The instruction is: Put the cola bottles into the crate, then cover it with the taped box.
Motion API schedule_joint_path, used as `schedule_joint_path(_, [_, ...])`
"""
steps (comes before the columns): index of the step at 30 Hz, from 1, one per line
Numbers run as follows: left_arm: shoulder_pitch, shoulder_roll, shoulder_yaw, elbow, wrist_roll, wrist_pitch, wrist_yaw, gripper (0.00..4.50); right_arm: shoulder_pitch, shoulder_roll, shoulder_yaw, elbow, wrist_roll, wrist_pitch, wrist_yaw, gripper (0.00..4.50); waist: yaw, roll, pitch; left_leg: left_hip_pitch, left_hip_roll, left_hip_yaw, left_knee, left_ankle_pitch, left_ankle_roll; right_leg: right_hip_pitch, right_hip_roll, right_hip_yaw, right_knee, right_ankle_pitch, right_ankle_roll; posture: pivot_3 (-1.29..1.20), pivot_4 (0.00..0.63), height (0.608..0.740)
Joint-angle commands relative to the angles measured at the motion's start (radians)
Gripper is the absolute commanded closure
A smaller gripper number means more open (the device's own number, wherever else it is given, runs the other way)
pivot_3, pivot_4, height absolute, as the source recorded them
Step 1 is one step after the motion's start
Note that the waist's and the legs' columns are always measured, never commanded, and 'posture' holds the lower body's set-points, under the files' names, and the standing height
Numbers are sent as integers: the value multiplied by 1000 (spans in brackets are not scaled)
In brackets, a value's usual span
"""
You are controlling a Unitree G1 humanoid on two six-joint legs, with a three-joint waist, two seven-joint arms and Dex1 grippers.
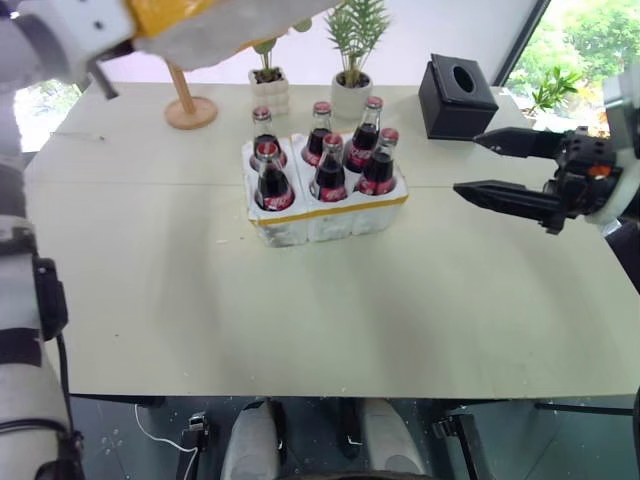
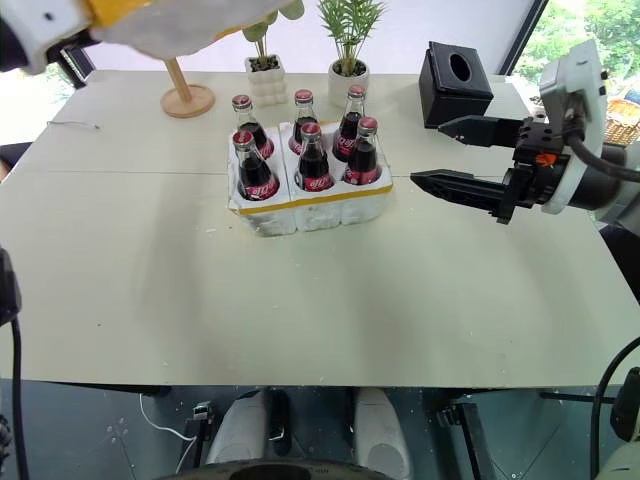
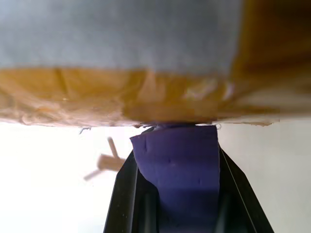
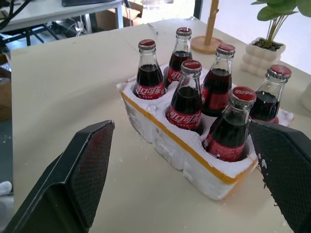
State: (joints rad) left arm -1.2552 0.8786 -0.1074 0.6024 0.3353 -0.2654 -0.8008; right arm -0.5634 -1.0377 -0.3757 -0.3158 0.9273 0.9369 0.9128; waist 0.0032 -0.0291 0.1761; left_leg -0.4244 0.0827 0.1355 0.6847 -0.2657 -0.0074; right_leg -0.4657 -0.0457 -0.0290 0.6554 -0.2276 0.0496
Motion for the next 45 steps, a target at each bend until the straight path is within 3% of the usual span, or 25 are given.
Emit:
schedule_joint_path(1, [85, -18, -71, -230, 156, 14, 103, 4056, -3, 10, -54, -28, 30, -3, -41, 0, 2, 1, 0, 0, 0, 0, 0, 0, 0, 0, 0, 0, 0, 0, 0, 0, 150, 740])
schedule_joint_path(8, [259, -45, -93, -509, 299, 139, 131, 4056, 27, 5, -88, -44, 68, 12, -80, 0, 4, 0, 0, 0, 0, 0, 0, 0, 0, 0, 0, 1, 1, 0, 0, 0, 150, 740])
schedule_joint_path(16, [360, -61, -115, -630, 364, 131, 147, 4056, 22, 4, -87, -36, 87, 1, -100, 0, 10, 1, 0, 3, -1, -1, 1, 0, 0, 3, 0, 1, 0, 0, 0, 0, 150, 740])
schedule_joint_path(24, [436, -37, -91, -691, 372, 131, 118, 109, 24, 0, -69, -20, 72, -15, -87, 0, 10, 1, 0, 3, -1, -1, 1, 0, 0, 4, 0, 1, 0, 0, 0, 0, 150, 740])
schedule_joint_path(39, [703, 98, 69, -870, 302, 188, 46, 37, -27, 30, 18, 36, 30, -60, -51, 0, 8, 1, 0, 4, 0, -1, 0, 0, 0, 4, 0, 1, 0, 0, 0, 0, 150, 740])
schedule_joint_path(45, [818, 57, 179, -932, 117, 281, -4, 37, -26, 29, 25, 49, 15, -65, -35, 0, 10, 1, 0, 4, 0, -1, 0, 0, 0, 4, -1, 0, 0, 0, 0, 0, 150, 740])
